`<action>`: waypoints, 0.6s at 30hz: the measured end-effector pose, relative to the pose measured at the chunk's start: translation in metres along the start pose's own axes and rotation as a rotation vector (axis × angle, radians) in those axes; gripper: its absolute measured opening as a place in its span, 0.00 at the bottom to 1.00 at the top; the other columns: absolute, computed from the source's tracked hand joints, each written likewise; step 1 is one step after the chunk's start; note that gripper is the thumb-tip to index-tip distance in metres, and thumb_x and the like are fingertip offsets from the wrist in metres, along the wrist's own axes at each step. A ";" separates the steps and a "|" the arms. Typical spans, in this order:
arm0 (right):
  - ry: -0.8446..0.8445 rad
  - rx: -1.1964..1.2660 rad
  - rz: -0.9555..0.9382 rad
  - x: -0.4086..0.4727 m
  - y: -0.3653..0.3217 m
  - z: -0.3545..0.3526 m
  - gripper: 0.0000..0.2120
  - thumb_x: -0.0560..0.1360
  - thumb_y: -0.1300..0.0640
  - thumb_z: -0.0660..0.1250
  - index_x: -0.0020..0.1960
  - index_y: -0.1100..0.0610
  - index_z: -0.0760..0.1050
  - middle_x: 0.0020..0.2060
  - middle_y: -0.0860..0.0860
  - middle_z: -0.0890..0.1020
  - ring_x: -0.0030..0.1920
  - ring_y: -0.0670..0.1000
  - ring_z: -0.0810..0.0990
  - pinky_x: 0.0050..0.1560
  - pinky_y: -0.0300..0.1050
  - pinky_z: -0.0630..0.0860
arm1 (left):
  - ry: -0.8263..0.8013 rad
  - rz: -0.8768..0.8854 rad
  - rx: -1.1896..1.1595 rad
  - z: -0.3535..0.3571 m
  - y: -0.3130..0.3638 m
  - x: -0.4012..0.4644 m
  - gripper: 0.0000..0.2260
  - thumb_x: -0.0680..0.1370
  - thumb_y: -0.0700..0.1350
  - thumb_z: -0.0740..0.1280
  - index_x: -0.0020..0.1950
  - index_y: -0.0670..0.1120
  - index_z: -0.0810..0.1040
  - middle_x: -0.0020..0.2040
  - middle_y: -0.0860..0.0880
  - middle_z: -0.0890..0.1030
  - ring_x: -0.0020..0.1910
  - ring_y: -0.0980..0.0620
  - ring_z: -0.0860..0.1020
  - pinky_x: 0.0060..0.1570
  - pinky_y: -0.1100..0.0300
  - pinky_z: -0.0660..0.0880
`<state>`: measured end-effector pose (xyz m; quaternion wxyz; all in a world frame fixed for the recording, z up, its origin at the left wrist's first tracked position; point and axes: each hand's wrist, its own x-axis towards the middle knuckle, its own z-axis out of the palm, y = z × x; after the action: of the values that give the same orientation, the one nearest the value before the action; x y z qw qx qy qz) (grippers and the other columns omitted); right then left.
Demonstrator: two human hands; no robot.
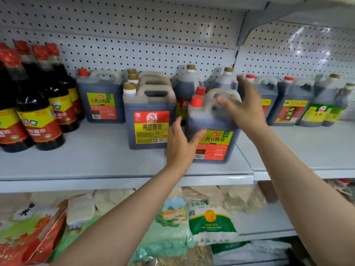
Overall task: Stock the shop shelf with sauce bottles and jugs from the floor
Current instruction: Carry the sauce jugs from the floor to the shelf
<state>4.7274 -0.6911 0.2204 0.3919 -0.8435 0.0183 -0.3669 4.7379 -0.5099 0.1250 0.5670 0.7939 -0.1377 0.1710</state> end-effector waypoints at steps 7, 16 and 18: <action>-0.260 0.373 0.255 -0.075 0.063 -0.003 0.26 0.74 0.49 0.72 0.69 0.55 0.72 0.59 0.50 0.83 0.60 0.48 0.81 0.61 0.53 0.79 | -0.122 -0.089 -0.013 0.015 -0.004 -0.004 0.43 0.73 0.61 0.73 0.81 0.54 0.54 0.77 0.51 0.67 0.75 0.46 0.66 0.70 0.50 0.67; -0.272 0.237 0.308 -0.086 0.072 0.000 0.31 0.70 0.38 0.72 0.71 0.38 0.68 0.55 0.46 0.85 0.57 0.50 0.83 0.59 0.59 0.80 | -0.093 -0.170 0.020 0.013 0.007 -0.006 0.38 0.74 0.60 0.72 0.80 0.58 0.57 0.72 0.52 0.74 0.70 0.44 0.72 0.66 0.51 0.70; -0.267 0.182 0.286 -0.089 0.070 0.001 0.30 0.72 0.42 0.74 0.72 0.38 0.67 0.55 0.45 0.85 0.58 0.49 0.82 0.60 0.58 0.80 | -0.096 -0.171 0.027 0.009 0.006 -0.006 0.38 0.74 0.60 0.72 0.80 0.57 0.58 0.71 0.52 0.74 0.70 0.45 0.72 0.66 0.51 0.70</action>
<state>4.6813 -0.7107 0.1186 0.5136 -0.8345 0.0522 -0.1927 4.7315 -0.5206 0.1249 0.5614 0.8177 -0.0942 0.0855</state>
